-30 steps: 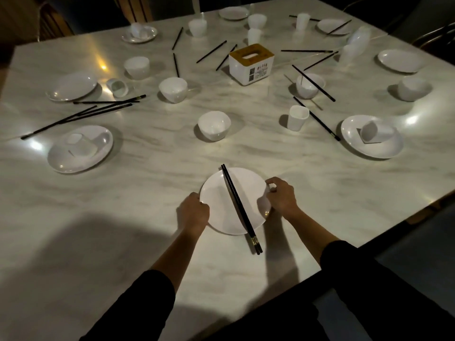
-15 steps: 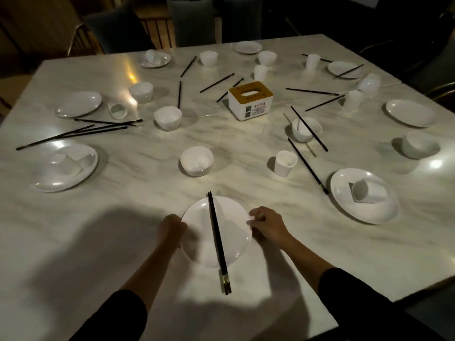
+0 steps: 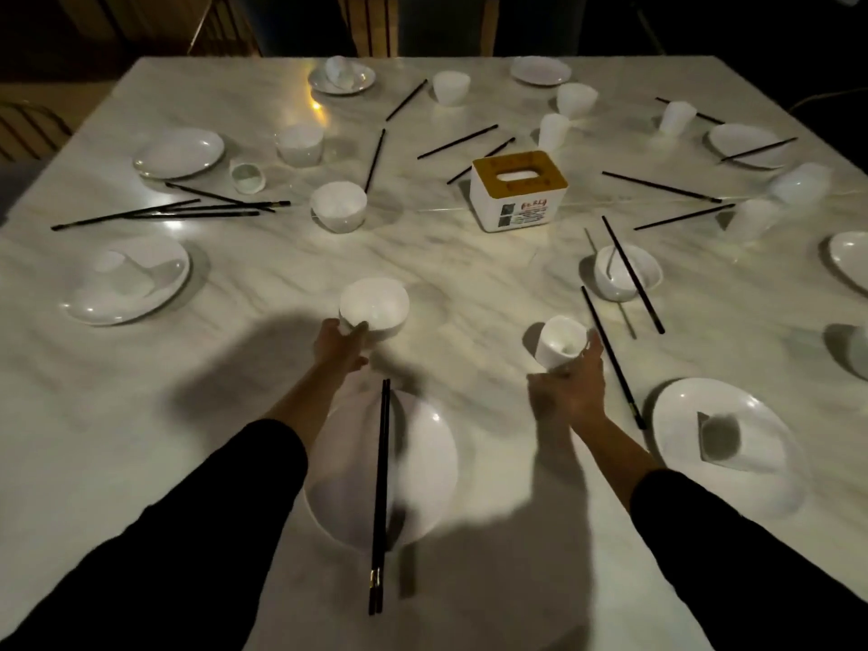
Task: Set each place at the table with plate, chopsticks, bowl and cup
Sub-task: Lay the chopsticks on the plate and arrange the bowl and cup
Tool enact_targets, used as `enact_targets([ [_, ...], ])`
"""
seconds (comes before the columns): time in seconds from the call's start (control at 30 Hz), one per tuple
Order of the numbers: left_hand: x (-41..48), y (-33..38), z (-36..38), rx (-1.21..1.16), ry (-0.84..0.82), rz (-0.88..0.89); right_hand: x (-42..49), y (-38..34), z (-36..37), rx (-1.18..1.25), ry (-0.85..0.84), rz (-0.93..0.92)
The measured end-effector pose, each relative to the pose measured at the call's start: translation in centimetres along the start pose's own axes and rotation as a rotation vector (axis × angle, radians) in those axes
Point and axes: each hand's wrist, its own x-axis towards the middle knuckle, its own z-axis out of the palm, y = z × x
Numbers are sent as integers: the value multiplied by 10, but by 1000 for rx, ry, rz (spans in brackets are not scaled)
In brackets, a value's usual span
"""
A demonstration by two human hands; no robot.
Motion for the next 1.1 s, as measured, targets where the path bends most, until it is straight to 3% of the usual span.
enact_targets([
  [0.3,16,23,15,-316,-18,-123,22,-20,15,-38,-165,-64],
  [0.53,11,7,-25,-220,50,-143,-9,-51,70,-95,-364,-167],
  [1.1,-46,-43,-82,-390,9,-151,-73,-64,95,-129,-474,-120],
])
